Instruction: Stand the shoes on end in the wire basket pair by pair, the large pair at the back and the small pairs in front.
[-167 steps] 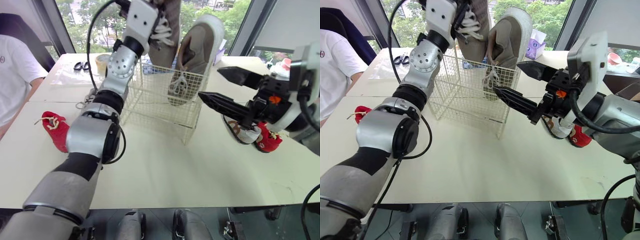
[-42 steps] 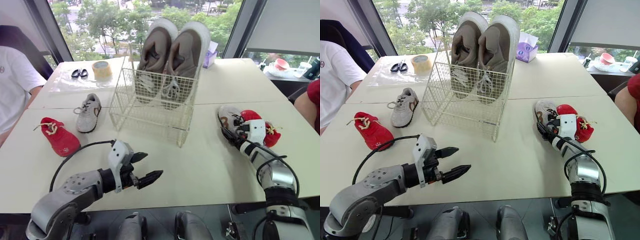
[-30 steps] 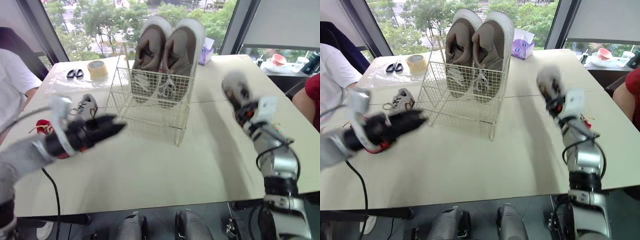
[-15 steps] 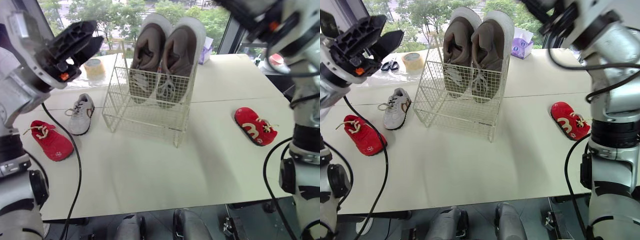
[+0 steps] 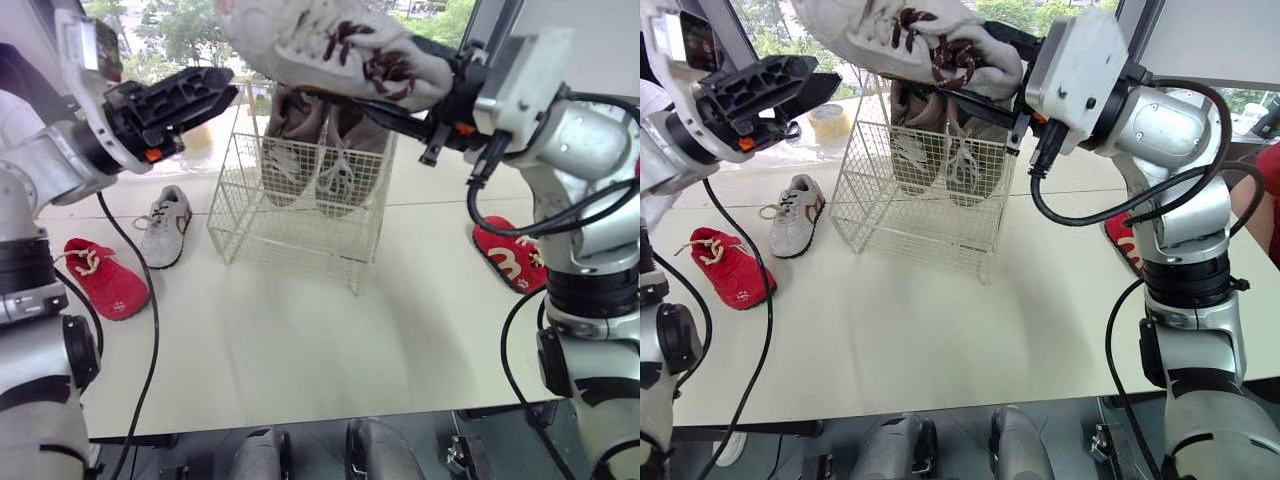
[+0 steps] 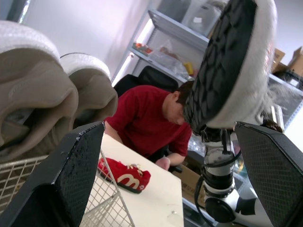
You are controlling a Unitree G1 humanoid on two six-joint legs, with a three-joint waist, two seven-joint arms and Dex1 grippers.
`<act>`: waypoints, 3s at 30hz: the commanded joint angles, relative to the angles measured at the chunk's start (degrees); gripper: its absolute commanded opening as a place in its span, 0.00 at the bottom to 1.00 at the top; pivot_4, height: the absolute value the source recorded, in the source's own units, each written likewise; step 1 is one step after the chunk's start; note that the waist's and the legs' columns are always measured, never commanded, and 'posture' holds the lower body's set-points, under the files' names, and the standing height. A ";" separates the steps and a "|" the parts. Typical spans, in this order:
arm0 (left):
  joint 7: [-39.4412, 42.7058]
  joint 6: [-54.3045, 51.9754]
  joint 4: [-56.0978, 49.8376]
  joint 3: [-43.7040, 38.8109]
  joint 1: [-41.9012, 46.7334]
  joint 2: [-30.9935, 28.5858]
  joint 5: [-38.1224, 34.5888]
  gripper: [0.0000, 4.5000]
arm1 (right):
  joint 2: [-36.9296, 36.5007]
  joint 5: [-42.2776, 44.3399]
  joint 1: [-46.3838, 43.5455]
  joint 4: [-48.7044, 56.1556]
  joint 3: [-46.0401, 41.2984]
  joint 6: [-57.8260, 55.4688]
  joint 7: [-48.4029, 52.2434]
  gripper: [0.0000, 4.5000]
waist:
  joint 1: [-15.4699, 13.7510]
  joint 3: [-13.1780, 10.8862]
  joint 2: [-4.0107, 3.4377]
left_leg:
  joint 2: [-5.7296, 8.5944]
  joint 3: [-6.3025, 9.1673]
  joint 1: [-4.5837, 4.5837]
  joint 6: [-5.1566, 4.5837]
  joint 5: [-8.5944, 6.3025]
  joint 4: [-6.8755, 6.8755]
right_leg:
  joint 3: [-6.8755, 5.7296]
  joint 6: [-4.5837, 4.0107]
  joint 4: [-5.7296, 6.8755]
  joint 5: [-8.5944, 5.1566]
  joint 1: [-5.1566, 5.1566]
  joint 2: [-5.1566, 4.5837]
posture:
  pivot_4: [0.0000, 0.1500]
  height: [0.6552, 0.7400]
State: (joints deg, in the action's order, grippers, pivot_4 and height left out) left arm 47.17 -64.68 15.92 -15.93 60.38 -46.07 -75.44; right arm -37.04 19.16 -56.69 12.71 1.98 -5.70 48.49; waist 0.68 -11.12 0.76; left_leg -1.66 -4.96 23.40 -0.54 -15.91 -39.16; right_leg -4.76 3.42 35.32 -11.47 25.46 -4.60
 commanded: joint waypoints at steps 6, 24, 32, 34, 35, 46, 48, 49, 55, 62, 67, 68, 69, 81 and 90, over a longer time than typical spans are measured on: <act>6.68 -0.50 -0.31 0.22 4.99 0.18 4.77 1.00 | -0.29 -1.97 1.40 1.86 0.52 2.44 2.48 0.33 | -0.06 0.00 0.00 | 0.01 0.02 0.00 -0.01 0.00 0.00 | -0.01 0.00 0.03 0.00 0.00 -0.01 | 1.00 1.00; 8.44 -2.09 -0.81 -1.42 5.25 3.76 8.36 0.19 | 0.42 -4.04 1.47 2.17 1.28 2.54 3.70 0.33 | -0.03 0.00 0.00 | 0.00 0.02 0.00 0.01 0.01 -0.01 | 0.00 0.00 0.03 0.00 0.00 -0.01 | 1.00 1.00; -11.11 2.65 -3.29 -15.81 0.19 11.85 0.68 0.18 | 0.71 0.09 9.89 3.42 -4.46 -7.45 -1.83 0.99 | -0.12 0.01 0.02 | 0.01 0.04 -0.01 0.05 0.03 -0.03 | 0.00 0.01 0.07 0.01 -0.03 -0.09 | 1.00 1.00; -17.47 5.33 -4.93 -18.89 -1.39 14.13 -0.20 0.18 | 2.34 3.99 12.72 5.80 -7.03 -12.73 -5.43 0.99 | -0.12 0.01 0.04 | 0.01 0.06 -0.01 0.07 0.05 -0.06 | -0.01 0.01 0.13 0.02 -0.03 -0.12 | 1.00 1.00; -21.16 6.81 -6.73 -20.91 -2.55 15.96 -2.53 0.18 | 4.73 7.55 14.64 7.52 -8.94 -16.34 -9.02 0.99 | -0.08 0.01 0.04 | 0.00 0.07 -0.01 0.08 0.05 -0.06 | -0.03 0.01 0.13 0.03 -0.03 -0.12 | 1.00 1.00; -36.94 15.36 -22.16 -18.65 -9.97 28.35 -16.13 0.18 | 35.93 49.67 17.80 12.53 -13.70 -28.53 -39.99 0.99 | -0.13 0.04 0.08 | 0.01 0.21 -0.07 -0.06 -0.03 -0.05 | -0.08 -0.14 0.37 0.12 -0.05 -0.10 | 1.00 1.00; -37.07 16.39 -23.25 -17.43 -10.79 28.49 -16.44 0.18 | 38.17 52.14 16.05 11.69 -13.95 -27.28 -42.45 0.99 | -0.06 0.04 0.08 | 0.03 0.21 -0.07 -0.09 -0.03 -0.05 | -0.10 -0.14 0.37 0.12 -0.04 -0.08 | 1.00 1.00; -37.08 16.91 -23.88 -16.81 -11.41 28.62 -16.47 0.18 | 39.17 52.85 15.06 11.31 -13.92 -26.67 -43.64 0.99 | -0.08 0.04 0.08 | 0.02 0.22 -0.07 -0.09 -0.03 -0.05 | -0.10 -0.14 0.39 0.12 -0.04 -0.06 | 1.00 1.00; -38.06 19.60 -26.94 -13.16 -14.27 30.06 -17.44 0.18 | 41.03 53.67 11.97 9.97 -11.74 -25.56 -45.62 0.99 | -0.07 0.04 0.08 | 0.02 0.23 -0.06 -0.10 -0.03 -0.05 | -0.11 -0.14 0.38 0.11 -0.04 -0.03 | 1.00 1.00; -38.78 22.27 -28.36 -10.53 -17.12 31.45 -18.38 0.18 | 40.91 52.85 9.94 7.62 -10.76 -23.71 -44.29 0.99 | -0.02 0.04 0.08 | -0.01 0.24 -0.06 -0.10 -0.04 -0.04 | -0.11 -0.14 0.36 0.11 -0.04 0.02 | 1.00 1.00; -37.47 22.87 -27.27 -9.64 -19.71 30.54 -17.48 0.18 | 40.67 52.49 8.81 6.17 -11.31 -22.21 -43.50 0.99 | 0.01 0.04 0.08 | 0.00 0.23 -0.06 -0.11 -0.04 -0.04 | -0.11 -0.14 0.34 0.11 -0.04 0.02 | 1.00 1.00; -37.15 22.87 -27.09 -9.51 -20.11 30.19 -17.36 0.18 | 40.60 52.38 8.68 6.07 -11.28 -22.11 -43.41 0.99 | 0.01 0.04 0.08 | -0.01 0.23 -0.05 -0.11 -0.04 -0.04 | -0.11 -0.14 0.34 0.11 -0.03 0.02 | 1.00 1.00; -36.88 22.73 -27.05 -9.19 -20.46 29.96 -17.20 0.18 | 40.55 52.26 8.54 5.91 -11.30 -21.98 -43.36 0.99 | 0.01 0.04 0.08 | -0.01 0.23 -0.04 -0.11 -0.04 -0.04 | -0.11 -0.14 0.33 0.11 -0.03 0.02 | 1.00 1.00; -36.12 22.59 -27.72 -5.75 -22.00 28.79 -15.37 0.18 | 40.68 51.01 8.23 5.66 -10.89 -20.92 -43.36 0.33 | 0.01 0.04 0.07 | -0.01 0.23 -0.02 -0.14 -0.06 0.00 | -0.11 -0.14 0.21 0.11 -0.03 0.03 | 1.00 1.00; -34.62 18.93 -29.49 -4.04 -26.13 23.63 -16.80 0.74 | 39.66 52.16 5.98 5.59 -12.53 -20.71 -44.01 0.26 | 0.08 0.03 0.06 | -0.04 0.23 -0.02 -0.14 -0.06 0.02 | -0.12 -0.15 0.18 0.11 -0.03 0.05 | 1.00 1.00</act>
State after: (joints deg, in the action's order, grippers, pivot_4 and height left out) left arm 12.41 -44.67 -12.15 -20.88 34.71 -21.37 -91.92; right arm 2.52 68.87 -47.15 15.46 -10.03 -27.25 3.71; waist 0.76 -11.09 0.82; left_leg -1.70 -4.73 23.39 -0.69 -15.97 -39.14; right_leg -4.87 3.27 35.49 -11.36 25.44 -4.55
